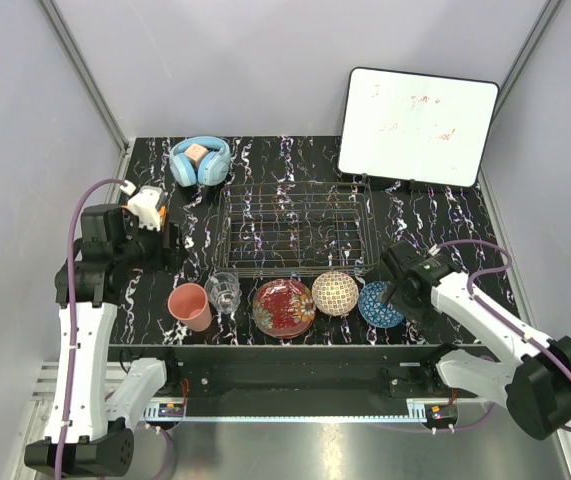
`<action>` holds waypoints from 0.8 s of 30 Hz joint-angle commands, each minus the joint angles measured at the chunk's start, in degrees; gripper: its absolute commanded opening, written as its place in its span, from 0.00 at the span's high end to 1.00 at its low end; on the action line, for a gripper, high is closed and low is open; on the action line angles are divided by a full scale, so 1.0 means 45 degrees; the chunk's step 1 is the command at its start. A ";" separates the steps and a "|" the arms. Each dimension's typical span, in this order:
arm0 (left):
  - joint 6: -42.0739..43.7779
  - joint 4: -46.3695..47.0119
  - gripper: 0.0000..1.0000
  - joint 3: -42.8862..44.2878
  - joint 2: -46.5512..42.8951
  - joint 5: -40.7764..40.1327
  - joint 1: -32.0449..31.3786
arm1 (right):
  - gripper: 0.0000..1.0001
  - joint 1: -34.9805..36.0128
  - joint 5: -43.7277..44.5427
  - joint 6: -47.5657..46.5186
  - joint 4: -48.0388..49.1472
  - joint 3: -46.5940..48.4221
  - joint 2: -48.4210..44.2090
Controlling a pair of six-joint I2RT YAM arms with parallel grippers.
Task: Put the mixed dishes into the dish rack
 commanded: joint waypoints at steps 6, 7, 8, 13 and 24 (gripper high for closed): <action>0.0572 0.0497 0.19 -0.0225 -0.0288 -0.0159 0.0053 | 0.19 0.0129 0.0940 0.0322 0.1306 -0.0564 0.0373; 0.0553 0.0497 0.19 -0.0245 -0.0269 -0.0179 0.0034 | 0.21 0.0148 0.0979 0.0321 0.1443 -0.0623 0.0353; 0.0552 0.0497 0.19 -0.0264 -0.0269 -0.0179 0.0053 | 0.28 0.0148 0.0999 0.0340 0.1521 -0.0701 0.0334; 0.0533 0.0536 0.19 -0.0206 -0.0210 -0.0257 0.0053 | 0.49 0.0168 0.0609 0.0301 0.2223 -0.1189 0.0275; 0.0572 0.0614 0.19 0.0067 -0.0151 -0.0530 0.0053 | 1.00 0.0615 0.0587 0.0281 0.2131 -0.1016 -0.0055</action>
